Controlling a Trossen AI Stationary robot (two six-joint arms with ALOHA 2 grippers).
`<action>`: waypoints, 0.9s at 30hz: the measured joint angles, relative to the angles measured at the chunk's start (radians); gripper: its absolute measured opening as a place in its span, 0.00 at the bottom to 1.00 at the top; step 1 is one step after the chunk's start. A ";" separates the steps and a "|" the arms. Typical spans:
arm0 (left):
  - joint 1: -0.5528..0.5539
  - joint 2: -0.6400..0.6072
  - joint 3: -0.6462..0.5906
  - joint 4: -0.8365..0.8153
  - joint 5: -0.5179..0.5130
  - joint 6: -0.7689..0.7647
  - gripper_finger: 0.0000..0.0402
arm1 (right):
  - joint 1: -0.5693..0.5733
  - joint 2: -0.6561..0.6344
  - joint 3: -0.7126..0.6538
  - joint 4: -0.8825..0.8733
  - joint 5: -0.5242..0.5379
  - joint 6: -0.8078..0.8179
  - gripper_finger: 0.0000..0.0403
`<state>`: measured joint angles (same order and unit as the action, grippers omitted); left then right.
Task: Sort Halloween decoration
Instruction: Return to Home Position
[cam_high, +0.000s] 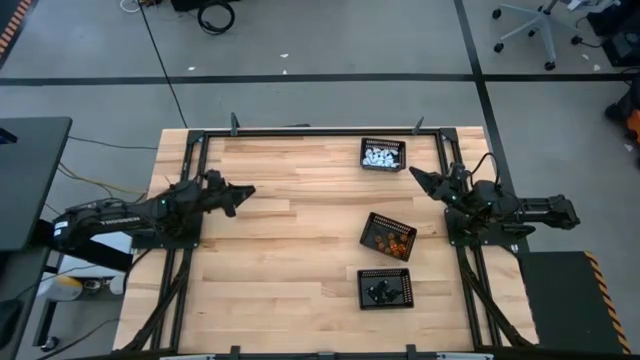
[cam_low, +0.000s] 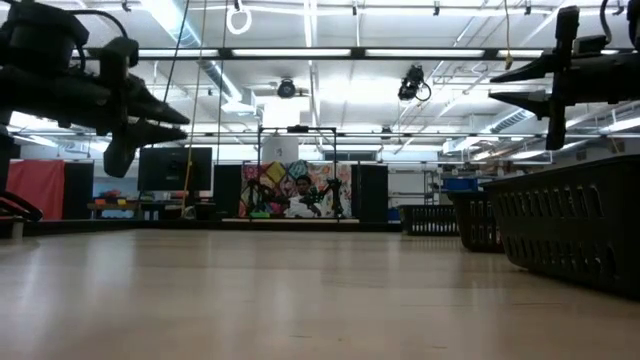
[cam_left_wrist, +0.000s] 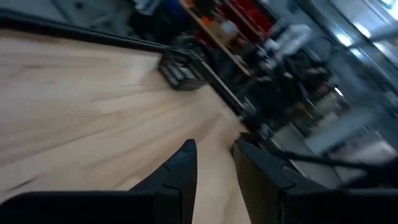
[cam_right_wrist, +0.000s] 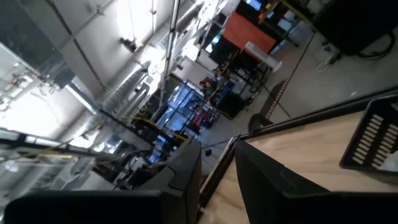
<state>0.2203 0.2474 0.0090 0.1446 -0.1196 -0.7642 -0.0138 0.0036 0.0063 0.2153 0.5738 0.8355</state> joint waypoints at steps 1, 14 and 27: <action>0.000 0.000 0.000 -0.012 -0.026 -0.029 0.28 | -0.003 0.000 0.000 0.000 -0.016 0.000 0.26; 0.000 0.028 0.000 -0.106 -0.078 -0.089 0.28 | -0.009 0.000 0.000 0.005 0.063 -0.167 0.26; 0.000 0.034 -0.001 -0.104 -0.077 0.259 0.28 | -0.009 0.001 0.000 -0.021 0.032 -0.297 0.26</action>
<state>0.2203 0.2813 0.0082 0.0402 -0.1970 -0.5051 -0.0227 0.0044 0.0063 0.1939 0.6056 0.5385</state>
